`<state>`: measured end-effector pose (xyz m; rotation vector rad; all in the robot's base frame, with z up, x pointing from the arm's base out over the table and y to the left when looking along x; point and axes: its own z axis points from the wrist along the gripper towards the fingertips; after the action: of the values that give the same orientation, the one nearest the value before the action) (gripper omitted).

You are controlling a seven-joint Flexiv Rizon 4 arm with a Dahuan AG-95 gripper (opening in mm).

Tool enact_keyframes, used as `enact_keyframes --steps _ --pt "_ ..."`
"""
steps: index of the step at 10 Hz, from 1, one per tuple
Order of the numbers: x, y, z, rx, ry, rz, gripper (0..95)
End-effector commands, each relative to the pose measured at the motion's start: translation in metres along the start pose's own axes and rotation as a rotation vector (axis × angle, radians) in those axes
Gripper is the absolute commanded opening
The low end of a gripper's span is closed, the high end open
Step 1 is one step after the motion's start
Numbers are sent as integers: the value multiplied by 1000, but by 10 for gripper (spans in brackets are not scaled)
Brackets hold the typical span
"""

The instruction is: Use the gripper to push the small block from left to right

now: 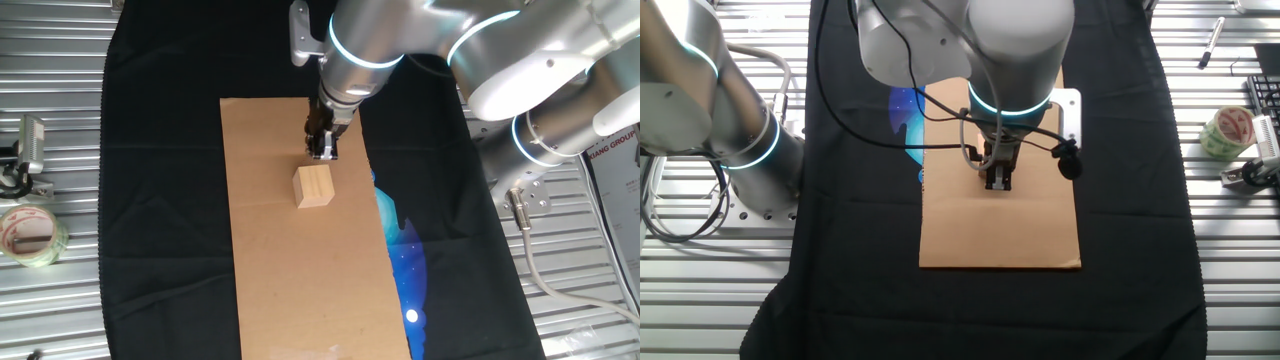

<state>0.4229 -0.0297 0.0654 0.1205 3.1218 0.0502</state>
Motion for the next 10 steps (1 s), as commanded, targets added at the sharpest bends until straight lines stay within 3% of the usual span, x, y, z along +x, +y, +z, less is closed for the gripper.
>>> enact_keyframes --steps 1,10 --pt "1 0 -2 -1 4 -6 0" --pt "1 0 -2 4 4 -1 0"
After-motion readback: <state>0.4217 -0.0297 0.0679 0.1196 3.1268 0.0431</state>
